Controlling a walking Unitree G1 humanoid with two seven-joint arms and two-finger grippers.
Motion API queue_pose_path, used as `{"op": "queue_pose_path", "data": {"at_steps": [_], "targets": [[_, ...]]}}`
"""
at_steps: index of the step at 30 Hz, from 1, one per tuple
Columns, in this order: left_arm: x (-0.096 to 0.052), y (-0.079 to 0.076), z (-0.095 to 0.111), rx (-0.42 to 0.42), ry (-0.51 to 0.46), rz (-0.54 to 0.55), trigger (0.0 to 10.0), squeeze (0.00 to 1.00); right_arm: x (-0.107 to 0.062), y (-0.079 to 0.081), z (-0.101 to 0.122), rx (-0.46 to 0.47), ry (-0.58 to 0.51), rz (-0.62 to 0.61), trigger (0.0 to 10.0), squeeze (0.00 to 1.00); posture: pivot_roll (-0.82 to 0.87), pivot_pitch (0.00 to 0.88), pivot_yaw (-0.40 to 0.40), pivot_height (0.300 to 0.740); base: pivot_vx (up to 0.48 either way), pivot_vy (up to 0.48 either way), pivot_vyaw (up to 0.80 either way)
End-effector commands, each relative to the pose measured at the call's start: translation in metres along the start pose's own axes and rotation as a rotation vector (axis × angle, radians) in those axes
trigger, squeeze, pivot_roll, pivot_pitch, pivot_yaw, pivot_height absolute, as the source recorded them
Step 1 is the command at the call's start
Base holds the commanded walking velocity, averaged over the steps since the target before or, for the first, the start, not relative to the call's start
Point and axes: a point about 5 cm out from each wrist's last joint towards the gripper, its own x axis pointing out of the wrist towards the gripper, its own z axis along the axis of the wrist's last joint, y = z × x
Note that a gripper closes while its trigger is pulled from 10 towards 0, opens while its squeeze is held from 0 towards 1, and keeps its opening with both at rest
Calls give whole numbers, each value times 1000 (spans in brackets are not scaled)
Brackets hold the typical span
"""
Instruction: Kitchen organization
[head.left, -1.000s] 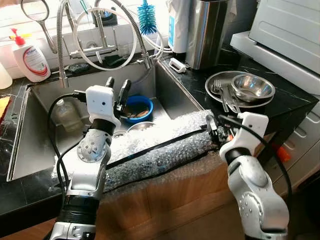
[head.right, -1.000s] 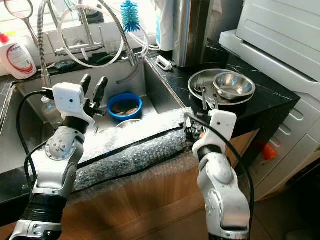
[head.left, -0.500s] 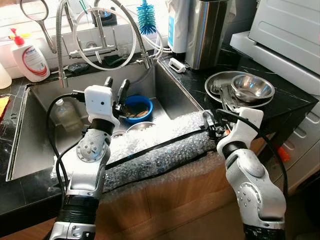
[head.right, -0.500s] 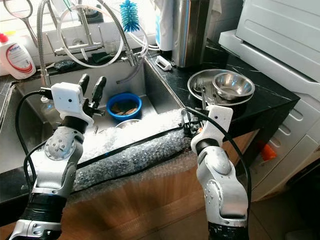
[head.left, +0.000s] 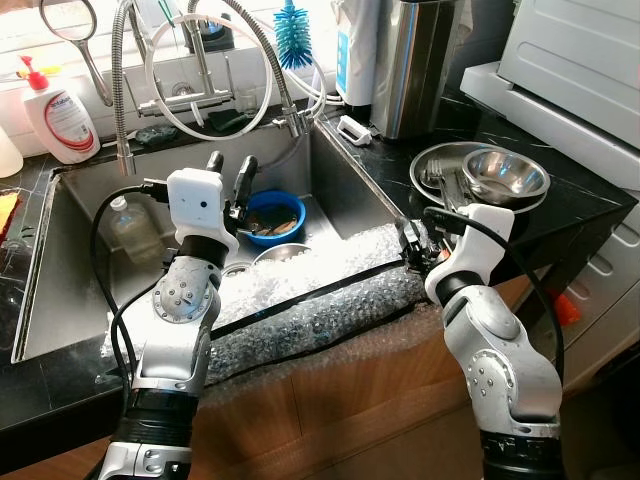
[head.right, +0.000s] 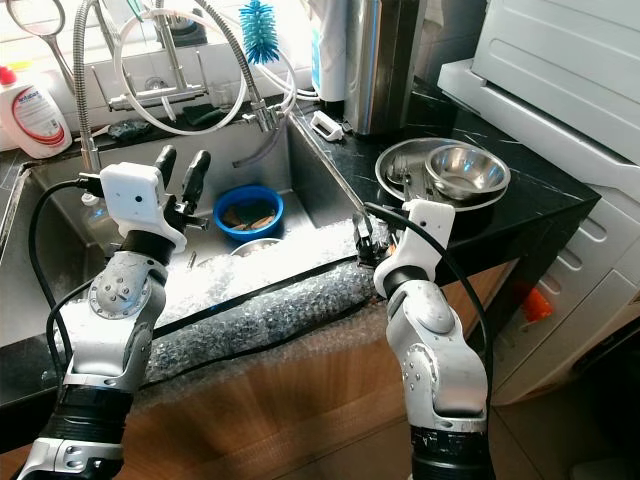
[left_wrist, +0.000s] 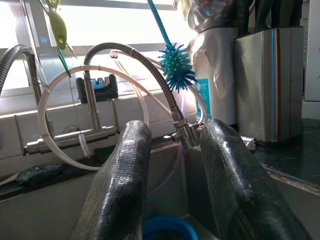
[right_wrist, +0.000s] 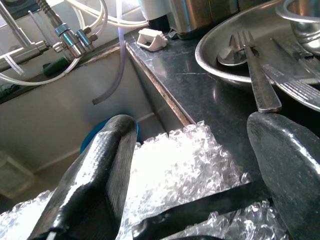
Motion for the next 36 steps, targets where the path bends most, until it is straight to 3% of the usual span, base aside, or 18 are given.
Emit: {"op": "queue_pose_path", "data": {"at_steps": [1, 23, 36], "targets": [[3, 2, 3, 8, -19, 7, 10000, 0, 2, 2, 5, 6, -18, 9, 10000, 0, -119, 39, 27, 740, 0, 0, 0], [2, -1, 1, 4, -9, -2, 10000, 0, 5, 17, -3, -87, 31, 135, 10000, 0, -121, 38, 28, 740, 0, 0, 0], [2, 0, 1, 10, -9, -2, 10000, 0, 8, 2, -6, -64, 43, -10, 10000, 0, -118, 34, 28, 740, 0, 0, 0]]}}
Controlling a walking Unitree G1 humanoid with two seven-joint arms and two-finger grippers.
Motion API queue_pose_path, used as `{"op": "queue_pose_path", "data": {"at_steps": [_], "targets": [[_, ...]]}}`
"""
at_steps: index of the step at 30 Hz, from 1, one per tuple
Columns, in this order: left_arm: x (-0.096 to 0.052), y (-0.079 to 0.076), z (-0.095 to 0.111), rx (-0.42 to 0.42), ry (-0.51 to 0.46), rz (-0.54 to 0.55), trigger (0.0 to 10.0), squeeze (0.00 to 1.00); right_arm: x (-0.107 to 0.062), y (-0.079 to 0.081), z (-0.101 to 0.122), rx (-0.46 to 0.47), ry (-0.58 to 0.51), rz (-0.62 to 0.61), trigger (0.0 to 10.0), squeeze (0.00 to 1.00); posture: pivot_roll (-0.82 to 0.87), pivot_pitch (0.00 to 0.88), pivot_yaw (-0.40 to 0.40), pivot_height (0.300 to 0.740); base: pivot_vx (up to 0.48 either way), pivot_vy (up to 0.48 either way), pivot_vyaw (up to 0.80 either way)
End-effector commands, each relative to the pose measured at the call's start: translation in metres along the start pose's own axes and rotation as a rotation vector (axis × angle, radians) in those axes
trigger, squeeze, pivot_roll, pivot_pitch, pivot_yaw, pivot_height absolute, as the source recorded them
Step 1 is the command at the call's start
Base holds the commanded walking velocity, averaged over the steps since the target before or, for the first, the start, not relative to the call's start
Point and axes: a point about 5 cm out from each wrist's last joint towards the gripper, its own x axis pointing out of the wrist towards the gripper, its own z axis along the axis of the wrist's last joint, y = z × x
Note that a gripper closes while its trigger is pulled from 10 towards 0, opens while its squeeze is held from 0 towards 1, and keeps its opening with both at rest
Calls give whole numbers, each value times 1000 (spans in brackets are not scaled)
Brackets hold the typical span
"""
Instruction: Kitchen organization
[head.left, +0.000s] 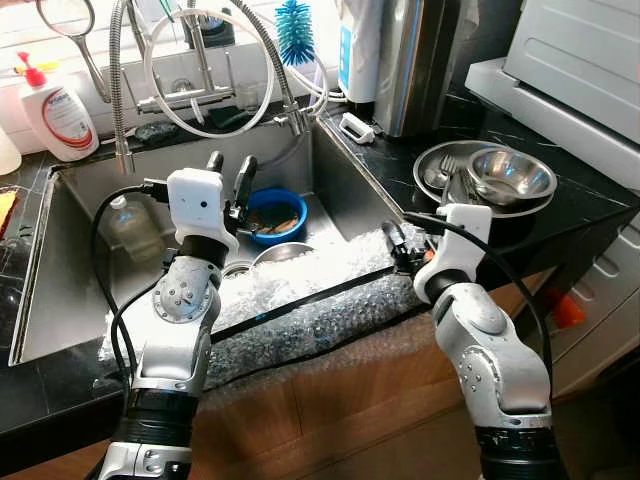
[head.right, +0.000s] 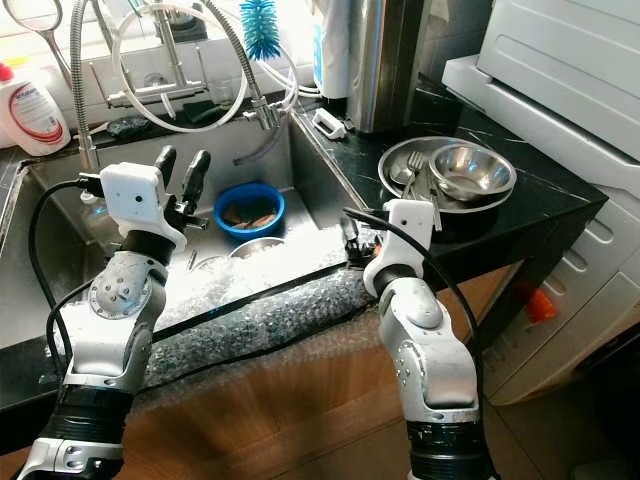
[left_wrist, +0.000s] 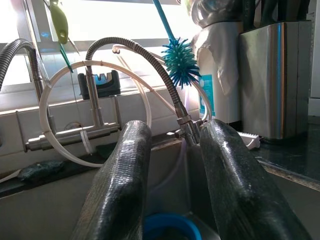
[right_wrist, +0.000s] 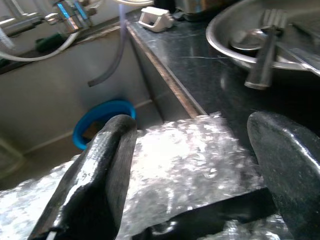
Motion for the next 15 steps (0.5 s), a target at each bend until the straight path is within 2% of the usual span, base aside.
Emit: {"op": "queue_pose_path", "data": {"at_steps": [1, 6, 15], "targets": [[2, 0, 1, 10, -10, -2, 10000, 0, 2, 1, 4, 13, -14, -10, 10000, 0, -118, 34, 28, 740, 0, 0, 0], [2, 1, 2, 12, -11, 0, 10000, 0, 4, -1, 10, 34, -51, -27, 10000, 0, -116, 33, 28, 740, 0, 0, 0], [2, -1, 3, 33, -16, -18, 10000, 0, 6, -1, 9, 30, -47, -33, 10000, 0, -116, 33, 28, 740, 0, 0, 0]]}}
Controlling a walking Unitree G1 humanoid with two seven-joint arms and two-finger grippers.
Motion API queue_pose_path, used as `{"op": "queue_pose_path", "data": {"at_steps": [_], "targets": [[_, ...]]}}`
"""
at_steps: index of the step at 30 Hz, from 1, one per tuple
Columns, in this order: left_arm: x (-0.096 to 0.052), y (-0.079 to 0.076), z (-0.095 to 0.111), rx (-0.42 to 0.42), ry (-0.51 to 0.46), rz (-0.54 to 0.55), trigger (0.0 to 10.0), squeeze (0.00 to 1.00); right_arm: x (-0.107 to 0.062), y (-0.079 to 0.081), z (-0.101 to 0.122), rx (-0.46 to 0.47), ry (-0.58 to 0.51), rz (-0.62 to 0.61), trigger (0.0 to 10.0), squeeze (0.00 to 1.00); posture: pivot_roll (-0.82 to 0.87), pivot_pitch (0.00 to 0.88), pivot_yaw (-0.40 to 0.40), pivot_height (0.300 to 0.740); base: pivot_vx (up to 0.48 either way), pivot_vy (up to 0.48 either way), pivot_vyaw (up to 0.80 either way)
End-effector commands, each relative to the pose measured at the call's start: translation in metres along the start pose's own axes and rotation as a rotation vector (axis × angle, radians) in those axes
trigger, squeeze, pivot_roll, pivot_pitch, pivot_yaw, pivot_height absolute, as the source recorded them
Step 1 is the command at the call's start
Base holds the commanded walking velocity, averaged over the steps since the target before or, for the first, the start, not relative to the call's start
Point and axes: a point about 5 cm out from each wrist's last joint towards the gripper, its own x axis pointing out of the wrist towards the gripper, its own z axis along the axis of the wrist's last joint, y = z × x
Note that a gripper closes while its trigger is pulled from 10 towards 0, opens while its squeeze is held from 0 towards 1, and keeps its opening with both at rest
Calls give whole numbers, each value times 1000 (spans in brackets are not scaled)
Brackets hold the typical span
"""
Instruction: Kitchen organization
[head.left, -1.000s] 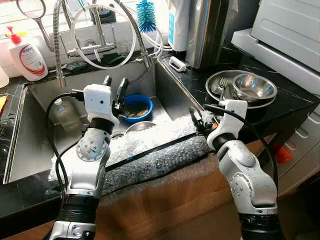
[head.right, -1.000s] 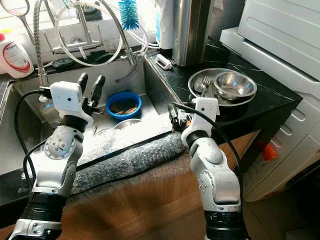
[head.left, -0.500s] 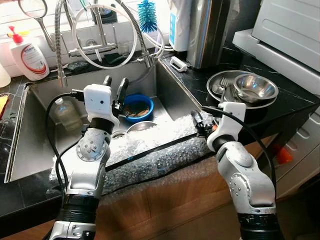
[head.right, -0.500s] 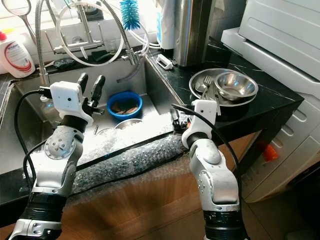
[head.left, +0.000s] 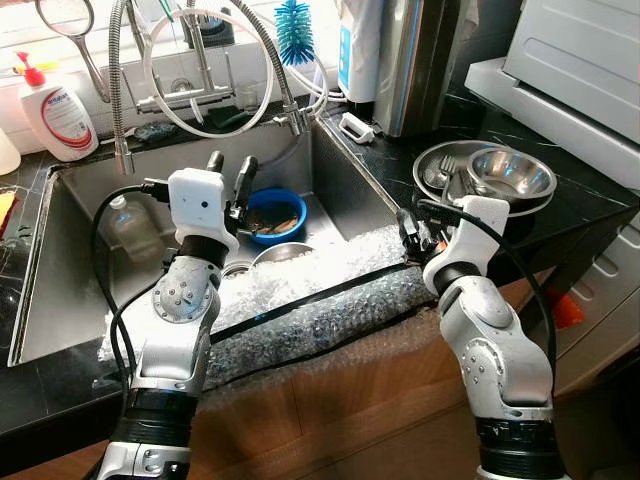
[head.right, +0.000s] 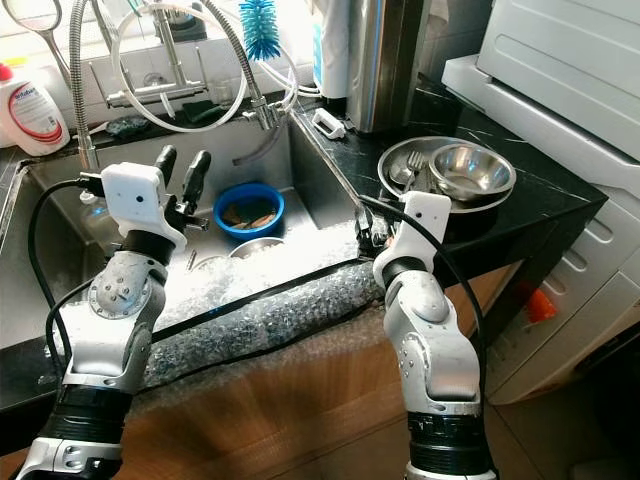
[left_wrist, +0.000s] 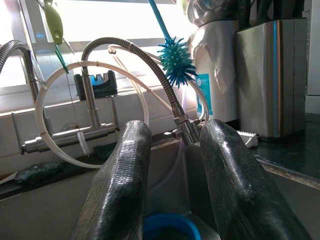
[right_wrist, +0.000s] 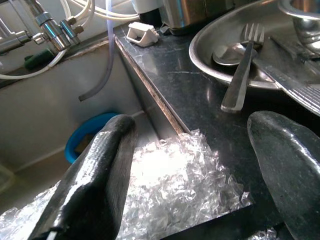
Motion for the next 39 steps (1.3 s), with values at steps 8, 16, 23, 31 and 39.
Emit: {"op": "queue_pose_path", "data": {"at_steps": [8, 16, 23, 31, 39], "targets": [[2, 0, 2, 23, -16, -9, 10000, 0, 4, -2, 3, 8, -19, -28, 0, 0, -115, 36, 29, 740, 0, 0, 0], [1, 0, 2, 26, -13, -10, 10000, 0, 6, -6, 4, -4, -25, -62, 10000, 0, -110, 36, 31, 740, 0, 0, 0], [1, 0, 2, 24, -13, -9, 10000, 0, 10, -8, 11, -11, -68, -81, 10000, 0, -111, 36, 32, 740, 0, 0, 0], [1, -1, 2, 25, -12, -9, 10000, 0, 11, -9, 11, -12, -69, -82, 6706, 0, -108, 37, 31, 740, 0, 0, 0], [0, -1, 1, 22, -8, -13, 10000, 0, 12, -9, 9, -11, -63, -91, 1255, 0, -109, 38, 32, 740, 0, 0, 0]]}}
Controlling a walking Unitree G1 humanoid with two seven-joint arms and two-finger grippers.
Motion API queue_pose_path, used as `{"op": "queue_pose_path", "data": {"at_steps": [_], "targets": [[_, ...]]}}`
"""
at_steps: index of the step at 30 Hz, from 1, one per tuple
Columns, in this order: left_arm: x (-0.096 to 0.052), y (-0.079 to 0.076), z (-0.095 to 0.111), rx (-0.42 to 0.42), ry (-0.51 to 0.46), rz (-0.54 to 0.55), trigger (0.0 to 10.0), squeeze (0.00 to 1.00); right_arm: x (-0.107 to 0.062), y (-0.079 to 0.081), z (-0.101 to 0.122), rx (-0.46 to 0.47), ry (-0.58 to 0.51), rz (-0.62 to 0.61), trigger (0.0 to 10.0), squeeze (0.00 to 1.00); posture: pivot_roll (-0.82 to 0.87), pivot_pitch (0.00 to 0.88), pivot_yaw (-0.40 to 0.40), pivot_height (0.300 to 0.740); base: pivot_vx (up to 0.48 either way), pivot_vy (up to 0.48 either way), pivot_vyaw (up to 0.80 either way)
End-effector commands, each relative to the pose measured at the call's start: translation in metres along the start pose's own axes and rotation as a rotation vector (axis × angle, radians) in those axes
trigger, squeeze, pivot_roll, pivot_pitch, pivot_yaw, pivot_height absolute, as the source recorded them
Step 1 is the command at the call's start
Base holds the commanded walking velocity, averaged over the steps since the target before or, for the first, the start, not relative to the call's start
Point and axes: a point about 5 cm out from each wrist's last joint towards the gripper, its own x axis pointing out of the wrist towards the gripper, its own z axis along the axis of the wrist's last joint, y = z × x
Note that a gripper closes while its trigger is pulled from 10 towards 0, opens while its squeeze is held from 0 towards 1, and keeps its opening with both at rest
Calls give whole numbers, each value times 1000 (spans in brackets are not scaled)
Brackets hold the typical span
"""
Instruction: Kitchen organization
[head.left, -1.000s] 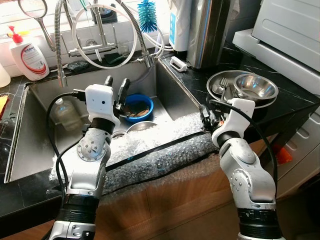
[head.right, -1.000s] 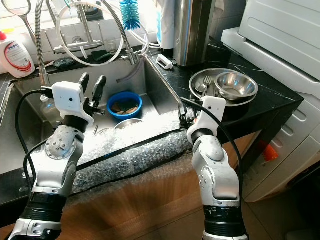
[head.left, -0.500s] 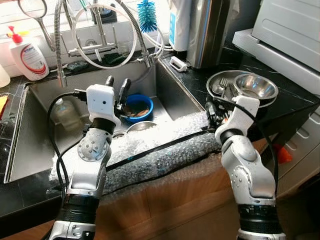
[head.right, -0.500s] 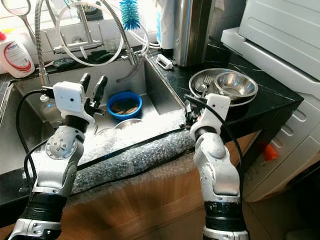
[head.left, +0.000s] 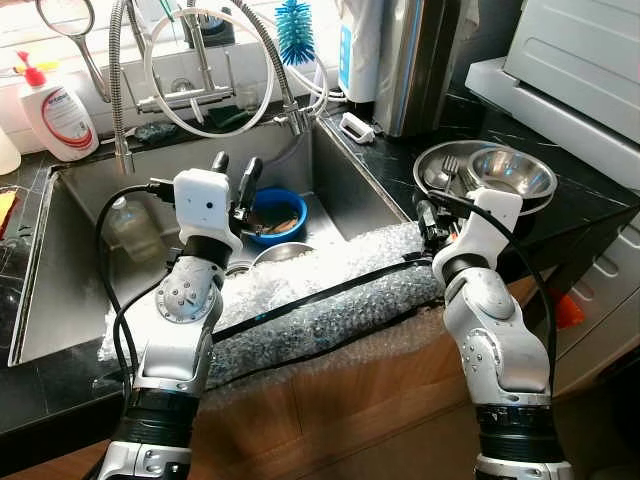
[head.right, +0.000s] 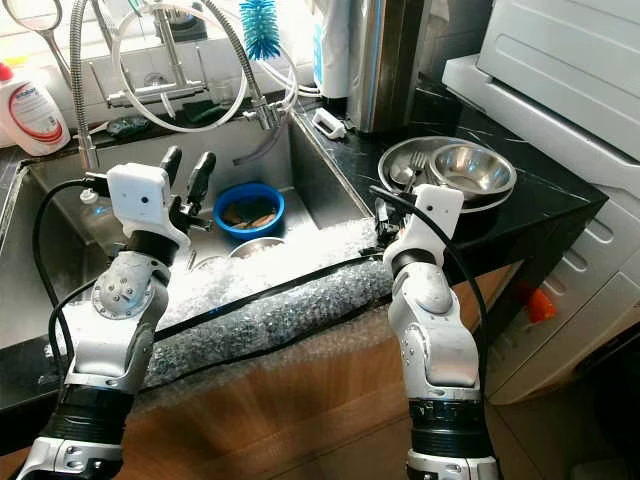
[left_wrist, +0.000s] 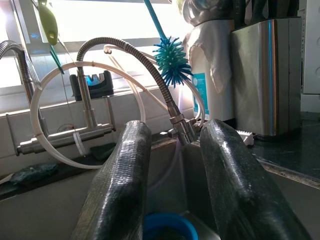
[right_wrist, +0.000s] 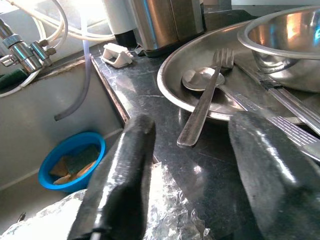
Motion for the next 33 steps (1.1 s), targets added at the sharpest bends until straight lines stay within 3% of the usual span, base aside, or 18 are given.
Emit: {"op": "queue_pose_path", "data": {"at_steps": [1, 6, 24, 33], "targets": [[0, 2, 1, 21, -8, 0, 10000, 0, 2, 2, 2, 8, -3, 0, 1255, 0, -109, 38, 32, 740, 0, 0, 0], [-1, 2, 0, 20, -6, 0, 10000, 0, 2, 2, 2, 10, -5, 3, 549, 0, -109, 38, 32, 740, 0, 0, 0], [-1, 2, -1, 20, -2, -2, 10000, 0, 3, 3, 2, 12, -8, 9, 627, 0, -108, 36, 31, 740, 0, 0, 0], [0, 2, -1, 20, -4, -3, 10000, 0, 3, 6, 7, 3, -47, 19, 0, 0, -107, 33, 31, 740, 0, 0, 0]]}}
